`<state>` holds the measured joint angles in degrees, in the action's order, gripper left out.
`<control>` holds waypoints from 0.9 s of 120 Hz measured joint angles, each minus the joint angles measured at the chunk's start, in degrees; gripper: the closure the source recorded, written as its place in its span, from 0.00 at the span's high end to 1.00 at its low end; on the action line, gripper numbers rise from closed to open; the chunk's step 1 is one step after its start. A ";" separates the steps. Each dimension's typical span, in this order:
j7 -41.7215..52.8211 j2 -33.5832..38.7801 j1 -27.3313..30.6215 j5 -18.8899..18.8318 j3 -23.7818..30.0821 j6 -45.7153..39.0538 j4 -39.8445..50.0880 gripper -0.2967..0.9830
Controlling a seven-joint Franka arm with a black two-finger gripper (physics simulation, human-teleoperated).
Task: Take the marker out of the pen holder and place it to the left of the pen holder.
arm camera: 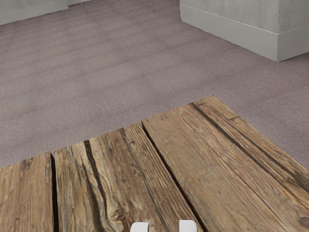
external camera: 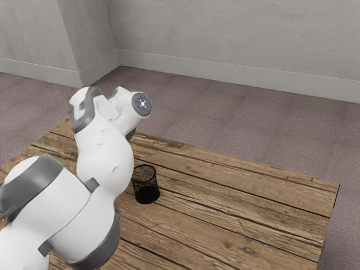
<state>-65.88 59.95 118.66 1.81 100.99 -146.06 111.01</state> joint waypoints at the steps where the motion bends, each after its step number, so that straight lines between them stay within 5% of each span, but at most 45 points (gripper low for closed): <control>1: -0.22 0.61 -0.08 -0.07 0.04 -0.14 0.00 0.19; 48: -7.82 4.59 -0.77 -0.67 4.22 -1.51 0.01 0.19; 75: -9.54 4.59 -0.20 -0.96 5.10 -1.51 -0.18 0.54; 94: -10.22 1.10 -0.58 -0.99 5.13 -1.39 0.05 0.66; 108: -9.69 -8.43 -9.49 -0.90 3.22 2.72 0.18 0.71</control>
<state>-75.58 51.52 109.17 0.91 104.21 -143.33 111.19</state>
